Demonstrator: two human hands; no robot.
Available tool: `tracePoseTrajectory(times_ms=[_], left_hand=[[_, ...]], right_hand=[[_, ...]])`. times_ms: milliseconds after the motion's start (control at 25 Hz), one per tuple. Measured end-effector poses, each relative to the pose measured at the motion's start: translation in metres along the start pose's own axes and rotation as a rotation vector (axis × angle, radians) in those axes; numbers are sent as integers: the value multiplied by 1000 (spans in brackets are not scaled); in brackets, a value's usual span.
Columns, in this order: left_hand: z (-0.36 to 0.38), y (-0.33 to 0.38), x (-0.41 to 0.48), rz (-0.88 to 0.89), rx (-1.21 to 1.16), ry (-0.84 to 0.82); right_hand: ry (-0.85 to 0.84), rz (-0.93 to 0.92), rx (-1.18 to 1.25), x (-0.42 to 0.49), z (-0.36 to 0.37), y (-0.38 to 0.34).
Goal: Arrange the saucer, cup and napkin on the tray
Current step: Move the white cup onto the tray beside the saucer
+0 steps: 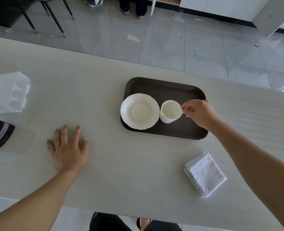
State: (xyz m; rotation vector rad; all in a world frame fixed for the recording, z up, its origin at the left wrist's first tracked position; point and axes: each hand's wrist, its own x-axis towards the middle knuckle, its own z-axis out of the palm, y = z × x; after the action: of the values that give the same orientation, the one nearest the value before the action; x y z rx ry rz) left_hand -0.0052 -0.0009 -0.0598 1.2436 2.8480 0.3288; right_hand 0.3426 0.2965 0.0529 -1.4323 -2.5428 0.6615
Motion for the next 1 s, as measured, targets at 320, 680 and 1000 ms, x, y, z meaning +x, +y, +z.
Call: tracePoseTrajectory(times_ms=[320, 680, 1000], left_hand=[[0, 0, 0, 3, -2, 7], [-3, 2, 0, -16, -3, -37], [-4, 5, -1, -5, 3, -41]], right_hand=[[111, -30, 1, -5, 8, 4], [226, 98, 130, -62, 9, 7], [114, 376, 6, -159, 24, 31]])
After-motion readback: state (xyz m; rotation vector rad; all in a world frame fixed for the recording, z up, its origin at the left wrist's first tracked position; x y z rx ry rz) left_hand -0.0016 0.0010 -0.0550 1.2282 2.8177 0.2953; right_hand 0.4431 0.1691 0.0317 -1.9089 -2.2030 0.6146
